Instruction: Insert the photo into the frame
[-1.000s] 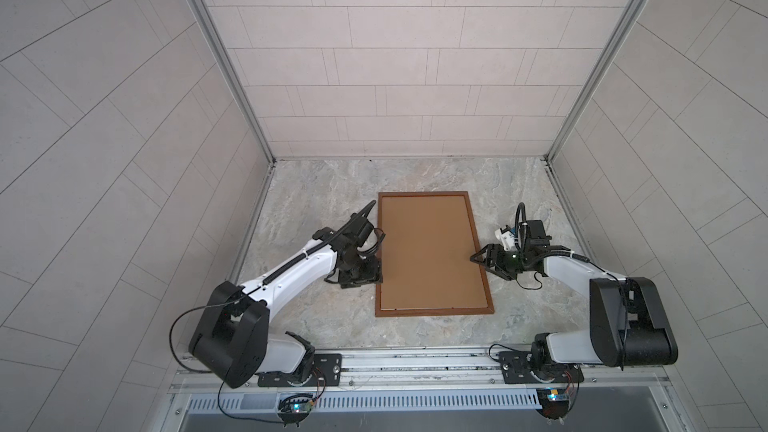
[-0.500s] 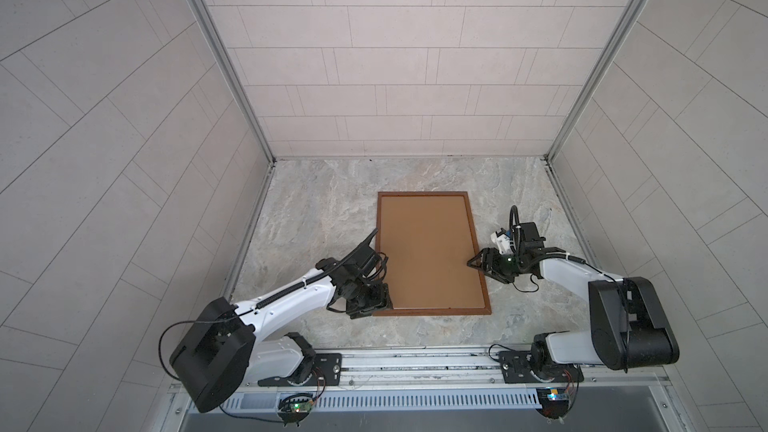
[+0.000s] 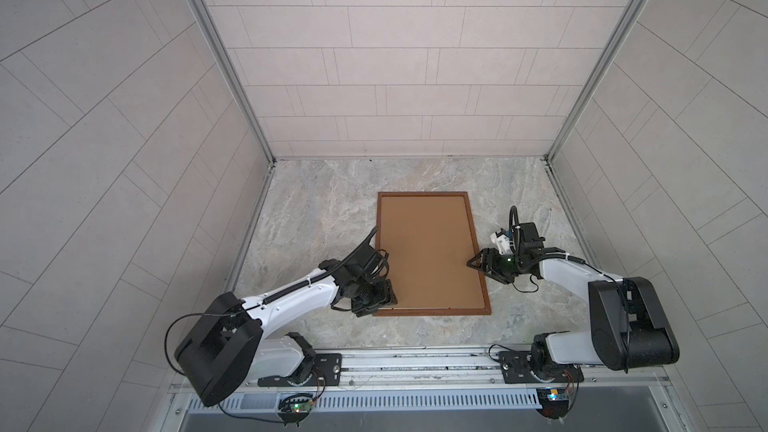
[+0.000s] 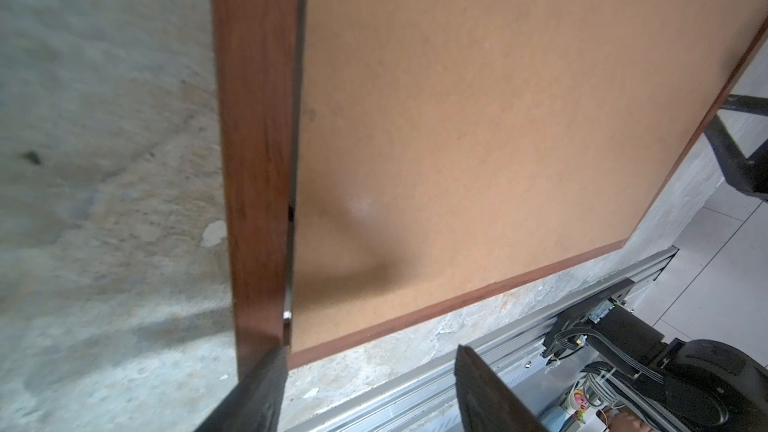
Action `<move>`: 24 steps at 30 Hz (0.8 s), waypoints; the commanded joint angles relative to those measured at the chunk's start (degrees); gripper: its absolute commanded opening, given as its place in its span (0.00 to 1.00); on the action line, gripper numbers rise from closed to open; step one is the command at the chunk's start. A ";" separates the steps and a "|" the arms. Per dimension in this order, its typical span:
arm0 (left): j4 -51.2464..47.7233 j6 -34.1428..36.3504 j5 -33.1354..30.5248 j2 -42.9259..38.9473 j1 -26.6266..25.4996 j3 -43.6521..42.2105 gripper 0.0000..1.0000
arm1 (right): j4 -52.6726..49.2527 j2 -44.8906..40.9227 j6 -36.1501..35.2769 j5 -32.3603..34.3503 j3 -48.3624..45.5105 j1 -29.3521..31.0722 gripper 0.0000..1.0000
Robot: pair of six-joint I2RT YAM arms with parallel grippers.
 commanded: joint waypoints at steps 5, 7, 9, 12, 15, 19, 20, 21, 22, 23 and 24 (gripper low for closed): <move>1.58 -1.08 -0.93 0.42 -0.46 -0.86 0.70 | 0.34 -0.76 0.37 -1.17 -0.44 0.64 0.66; 2.86 -1.69 -0.77 0.44 -0.41 -1.10 0.70 | 0.33 -0.80 0.38 -1.15 -0.43 0.65 0.66; 3.64 -1.97 -0.72 0.44 -0.53 -1.19 0.70 | 0.32 -0.87 0.37 -1.13 -0.44 0.62 0.66; 4.33 -2.23 -0.86 -0.22 -0.45 -1.06 0.70 | 0.24 -0.92 0.42 -1.17 -0.43 0.62 0.66; 5.33 -2.54 -1.01 -1.28 -0.54 -0.97 0.70 | 0.23 -0.90 0.37 -1.17 -0.46 0.65 0.66; 8.75 -3.53 -1.04 -3.17 -0.35 -1.50 0.70 | 0.33 -0.90 0.45 -1.26 -0.43 0.64 0.66; 9.67 -3.64 -0.88 -3.50 -0.41 -1.51 0.70 | 0.22 -1.03 0.47 -1.26 -0.36 0.66 0.66; 10.24 -3.73 -0.86 -3.74 -0.36 -1.41 0.70 | 0.14 -1.05 0.46 -1.34 -0.28 0.65 0.66; 10.90 -3.86 -0.91 -4.07 -0.44 -1.25 0.70 | -0.01 -1.17 0.46 -1.35 -0.32 0.66 0.66; 11.82 -4.03 -0.78 -4.34 -0.38 -1.23 0.70 | -0.12 -1.22 0.38 -1.35 -0.28 0.68 0.66; 12.56 -4.24 -0.68 -4.77 -0.46 -1.23 0.70 | -0.28 -1.39 0.33 -1.33 -0.23 0.69 0.66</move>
